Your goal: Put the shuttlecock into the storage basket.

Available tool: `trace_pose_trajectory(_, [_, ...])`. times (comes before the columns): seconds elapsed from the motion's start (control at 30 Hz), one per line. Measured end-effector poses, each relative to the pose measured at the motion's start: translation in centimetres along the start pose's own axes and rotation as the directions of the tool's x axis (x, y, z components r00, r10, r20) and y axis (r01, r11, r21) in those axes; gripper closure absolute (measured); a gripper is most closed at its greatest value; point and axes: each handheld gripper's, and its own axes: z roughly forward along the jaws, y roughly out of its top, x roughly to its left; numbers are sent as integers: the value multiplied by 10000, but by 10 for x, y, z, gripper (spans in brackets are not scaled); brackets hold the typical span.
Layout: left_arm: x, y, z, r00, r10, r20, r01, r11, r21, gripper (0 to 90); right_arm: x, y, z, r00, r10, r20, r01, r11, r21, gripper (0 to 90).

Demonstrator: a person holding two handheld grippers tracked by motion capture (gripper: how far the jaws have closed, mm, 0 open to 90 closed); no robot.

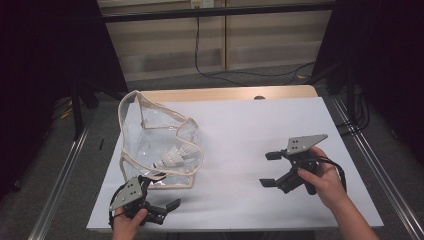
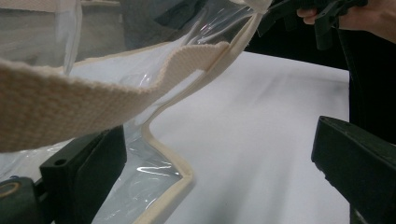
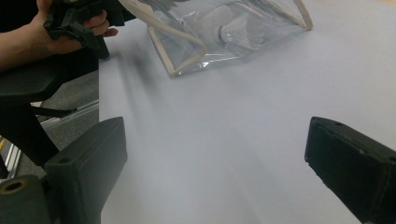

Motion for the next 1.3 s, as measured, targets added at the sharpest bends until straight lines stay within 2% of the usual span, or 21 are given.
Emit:
trace_pose_trajectory(0.6, [0,0,1,10000,47,10,-47,10000,41,35,-4,-21,-8,9994,318,136,-316,9994,-163,48])
trace_pose_trajectory(1.3, [0,0,1,10000,8,14,-8,10000,-14,35,-5,-45,-17,9978,593,310,-592,9982,-35,47])
